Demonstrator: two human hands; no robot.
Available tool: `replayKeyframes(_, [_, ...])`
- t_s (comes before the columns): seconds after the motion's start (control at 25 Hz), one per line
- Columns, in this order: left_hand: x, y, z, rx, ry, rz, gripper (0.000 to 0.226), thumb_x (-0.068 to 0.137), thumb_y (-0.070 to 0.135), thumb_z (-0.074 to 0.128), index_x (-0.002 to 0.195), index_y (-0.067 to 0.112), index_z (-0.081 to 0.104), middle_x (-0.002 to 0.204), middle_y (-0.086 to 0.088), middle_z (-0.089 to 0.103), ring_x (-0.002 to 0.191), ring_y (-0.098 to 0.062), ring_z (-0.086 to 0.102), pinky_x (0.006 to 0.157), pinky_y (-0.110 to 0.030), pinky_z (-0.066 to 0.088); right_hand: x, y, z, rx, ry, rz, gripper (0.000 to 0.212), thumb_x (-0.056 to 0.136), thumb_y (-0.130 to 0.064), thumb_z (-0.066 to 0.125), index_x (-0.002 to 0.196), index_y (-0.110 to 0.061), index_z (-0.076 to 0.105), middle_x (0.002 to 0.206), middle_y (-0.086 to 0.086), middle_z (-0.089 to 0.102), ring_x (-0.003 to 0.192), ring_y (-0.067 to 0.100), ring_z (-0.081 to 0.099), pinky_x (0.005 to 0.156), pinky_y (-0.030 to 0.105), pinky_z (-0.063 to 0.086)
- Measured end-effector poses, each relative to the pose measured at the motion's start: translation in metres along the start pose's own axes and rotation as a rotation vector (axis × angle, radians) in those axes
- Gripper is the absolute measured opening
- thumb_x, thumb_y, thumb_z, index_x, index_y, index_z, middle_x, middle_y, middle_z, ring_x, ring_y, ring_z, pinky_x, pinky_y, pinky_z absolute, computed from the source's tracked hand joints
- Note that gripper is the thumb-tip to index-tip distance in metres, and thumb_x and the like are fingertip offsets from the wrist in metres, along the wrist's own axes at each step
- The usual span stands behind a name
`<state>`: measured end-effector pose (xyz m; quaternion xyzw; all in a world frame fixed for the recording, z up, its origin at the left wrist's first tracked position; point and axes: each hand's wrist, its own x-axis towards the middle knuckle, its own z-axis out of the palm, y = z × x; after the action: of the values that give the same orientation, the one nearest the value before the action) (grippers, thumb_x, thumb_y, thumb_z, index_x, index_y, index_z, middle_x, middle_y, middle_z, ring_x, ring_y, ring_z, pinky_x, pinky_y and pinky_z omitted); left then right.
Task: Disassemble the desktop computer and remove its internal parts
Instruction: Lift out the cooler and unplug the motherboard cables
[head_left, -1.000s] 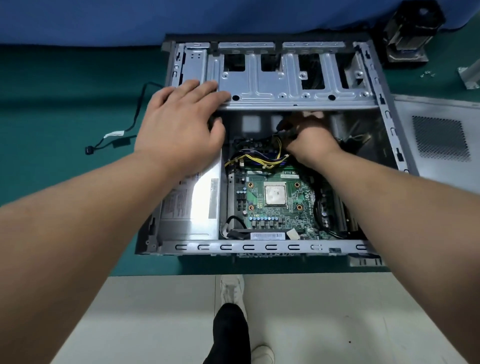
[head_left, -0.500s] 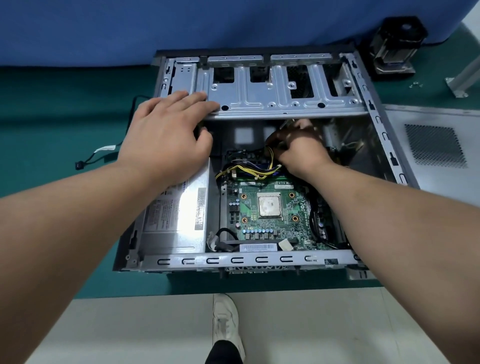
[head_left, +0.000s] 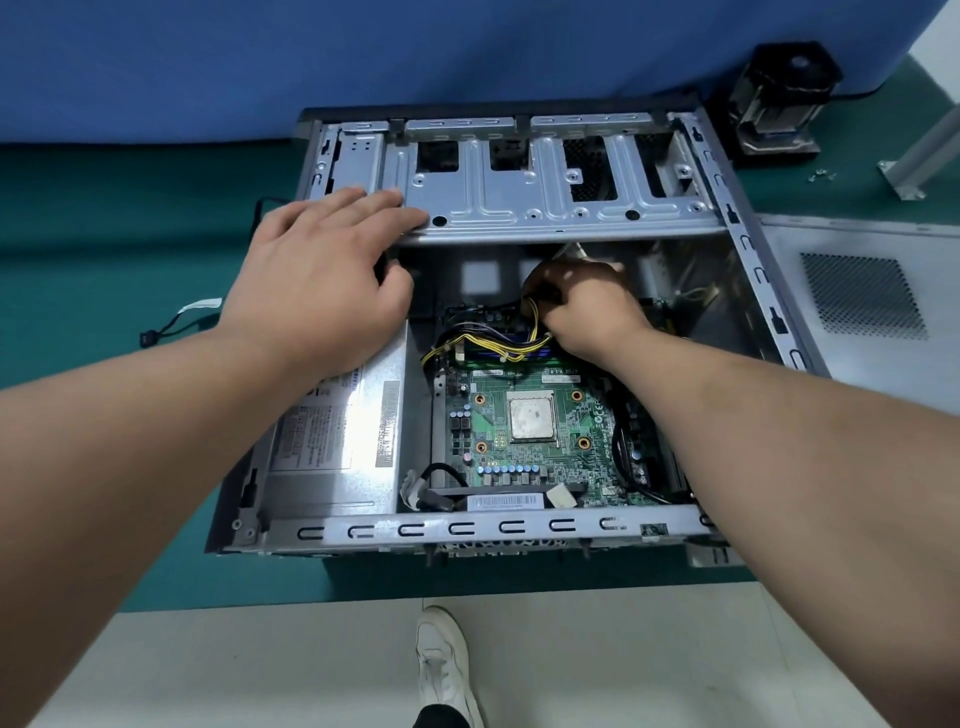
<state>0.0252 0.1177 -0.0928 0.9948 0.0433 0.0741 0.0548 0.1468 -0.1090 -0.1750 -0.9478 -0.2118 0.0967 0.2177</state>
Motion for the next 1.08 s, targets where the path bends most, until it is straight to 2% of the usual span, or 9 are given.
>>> replayKeyframes(0.16, [0.0005,0.0006,-0.0005,-0.002,-0.001,0.007,0.062,0.090,0.041,0.032,0.151,0.041,0.044,0.161,0.018,0.039,0.152,-0.008,0.026,0.123,-0.039,0.015,-0.0005,0.0031,0.0011,-0.021,0.014,-0.022,0.022,0.094,-0.028,0.063,0.112,-0.036,0.071,0.126,0.006,0.063,0.114,0.035,0.058,0.098,0.037,0.051])
replayKeyframes(0.32, [0.0001,0.0008,-0.0016,-0.005,-0.004,0.004,0.062,0.090,0.041,0.031,0.150,0.042,0.044,0.161,0.018,0.038,0.152,-0.008,0.026,0.122,-0.039,0.014,-0.0003,0.0039,0.0030,0.014,0.024,0.003,0.023,0.094,-0.028,0.063,0.112,-0.038,0.071,0.126,0.007,0.064,0.116,0.035,0.057,0.097,0.034,0.051])
replayKeyframes(0.56, [-0.0002,0.0003,-0.0011,-0.018,-0.007,0.004,0.062,0.089,0.041,0.031,0.150,0.043,0.044,0.162,0.018,0.038,0.152,-0.008,0.025,0.122,-0.039,0.013,-0.0032,0.0039,0.0055,-0.046,0.043,-0.027,0.025,0.095,-0.028,0.060,0.115,-0.039,0.068,0.125,0.008,0.064,0.115,0.038,0.056,0.096,0.036,0.050])
replayKeyframes(0.72, [-0.0013,0.0009,-0.0006,-0.017,-0.007,0.002,0.061,0.090,0.041,0.032,0.150,0.043,0.043,0.162,0.018,0.037,0.152,-0.007,0.025,0.122,-0.038,0.013,-0.0027,0.0029,0.0053,0.002,0.017,0.026,0.023,0.096,-0.029,0.060,0.113,-0.042,0.067,0.125,0.006,0.065,0.115,0.035,0.058,0.097,0.035,0.052])
replayKeyframes(1.0, [-0.0013,0.0019,-0.0023,-0.020,-0.014,-0.007,0.061,0.090,0.040,0.032,0.150,0.043,0.043,0.162,0.019,0.037,0.153,-0.007,0.024,0.122,-0.038,0.013,-0.0042,-0.0008,0.0049,-0.035,0.042,0.026,0.026,0.095,-0.024,0.058,0.114,-0.040,0.068,0.124,0.007,0.066,0.112,0.035,0.060,0.095,0.035,0.051])
replayKeyframes(1.08, [-0.0015,0.0034,-0.0030,-0.025,-0.014,-0.009,0.062,0.089,0.040,0.032,0.149,0.043,0.044,0.162,0.019,0.037,0.152,-0.007,0.025,0.122,-0.038,0.013,-0.0056,-0.0003,0.0047,-0.070,0.052,-0.024,0.025,0.096,-0.025,0.058,0.115,-0.036,0.068,0.126,0.006,0.066,0.112,0.035,0.061,0.095,0.035,0.050])
